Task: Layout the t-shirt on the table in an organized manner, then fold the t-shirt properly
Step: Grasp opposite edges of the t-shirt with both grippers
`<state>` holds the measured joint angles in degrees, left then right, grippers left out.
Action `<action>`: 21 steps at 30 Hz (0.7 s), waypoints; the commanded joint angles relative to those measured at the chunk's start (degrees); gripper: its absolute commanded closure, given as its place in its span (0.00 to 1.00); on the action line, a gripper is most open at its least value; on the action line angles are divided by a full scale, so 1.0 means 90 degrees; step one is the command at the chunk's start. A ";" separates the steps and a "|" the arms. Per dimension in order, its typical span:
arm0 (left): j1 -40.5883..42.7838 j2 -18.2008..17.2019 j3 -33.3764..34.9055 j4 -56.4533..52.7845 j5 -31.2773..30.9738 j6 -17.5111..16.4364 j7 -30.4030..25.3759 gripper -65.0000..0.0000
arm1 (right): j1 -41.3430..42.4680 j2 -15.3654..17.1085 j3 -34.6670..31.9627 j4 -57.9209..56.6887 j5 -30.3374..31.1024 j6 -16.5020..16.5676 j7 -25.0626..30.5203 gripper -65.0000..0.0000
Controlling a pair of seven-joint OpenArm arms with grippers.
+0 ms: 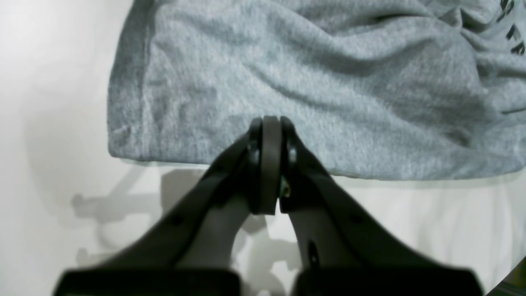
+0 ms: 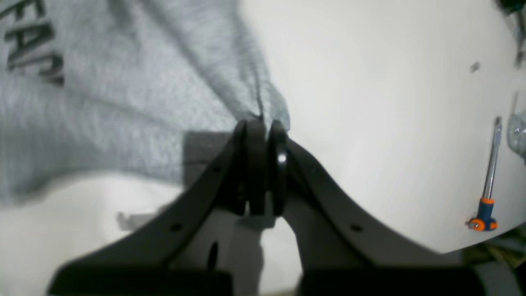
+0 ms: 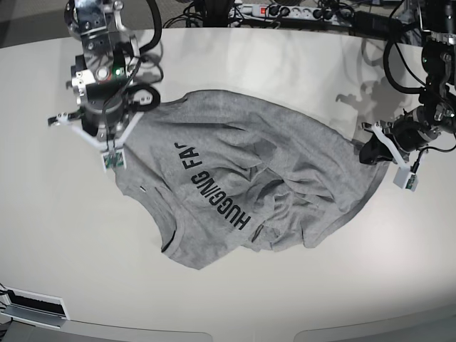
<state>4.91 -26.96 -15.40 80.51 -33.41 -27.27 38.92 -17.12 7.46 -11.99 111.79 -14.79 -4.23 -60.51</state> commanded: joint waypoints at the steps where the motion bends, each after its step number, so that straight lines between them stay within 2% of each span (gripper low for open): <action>1: -0.0107 -0.0109 -0.0044 0.0087 -0.0083 -0.0019 -0.0124 1.00 | -0.0080 0.0022 0.0012 0.0121 -0.0080 0.0053 0.0002 1.00; 5: -0.0109 -0.0109 -0.0044 0.0090 -0.0107 -0.0019 -0.0126 1.00 | -0.0381 0.0019 0.0010 0.0121 -0.0078 0.0313 -0.0019 1.00; 7: -0.0109 -0.0109 -0.0044 0.0102 -0.0211 -0.0044 -0.0151 1.00 | -0.0391 0.0022 0.0012 0.0121 -0.0107 0.0308 -0.0019 1.00; 8: -0.0109 -0.0109 -0.0044 0.0112 -0.0202 -0.0226 -0.0187 1.00 | -0.0389 0.0022 0.0012 0.0121 -0.0236 0.0301 -0.0005 1.00; 9: -0.0109 -0.0114 -0.0044 0.0112 -0.0151 -0.0544 -0.0226 1.00 | -0.0386 0.0022 0.0012 0.0121 -0.0427 0.0304 0.0044 0.93; 11: -0.0107 -0.0126 -0.0041 0.0112 -0.0005 -0.1251 -0.0333 1.00 | -0.0367 0.0044 0.0012 0.0121 -0.0733 0.0136 0.0151 0.68; 12: -0.0107 -0.0131 -0.0041 0.0112 0.0063 -0.1415 -0.0342 0.92 | -0.0330 0.0104 0.0012 0.0121 -0.0736 0.0017 0.0148 0.56; 13: -0.0107 -0.0168 -0.0041 0.0112 0.0121 -0.1415 -0.0342 0.80 | -0.0301 0.0180 0.0010 0.0121 -0.0707 0.0007 0.0153 0.46; 15: -0.0107 -0.0282 -0.0041 0.0112 0.0357 -0.1415 -0.0345 0.59 | -0.0228 0.0386 0.0012 0.0121 -0.0520 0.0330 0.0148 0.44; 16: -0.0109 -0.0367 -0.0041 0.0112 0.0515 -0.1415 -0.0369 0.55 | -0.0211 0.0517 0.0010 0.0121 -0.0418 0.0471 0.0165 0.45; 21: -0.0090 -0.0969 -0.0039 0.0112 0.1525 -0.1415 -0.1042 0.54 | -0.0214 0.1112 0.0012 0.0121 -0.0092 0.0699 0.0362 0.45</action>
<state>4.93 -34.70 -15.33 80.58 -18.70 -39.72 30.65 -19.38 17.10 -12.01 111.79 -14.83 2.24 -57.91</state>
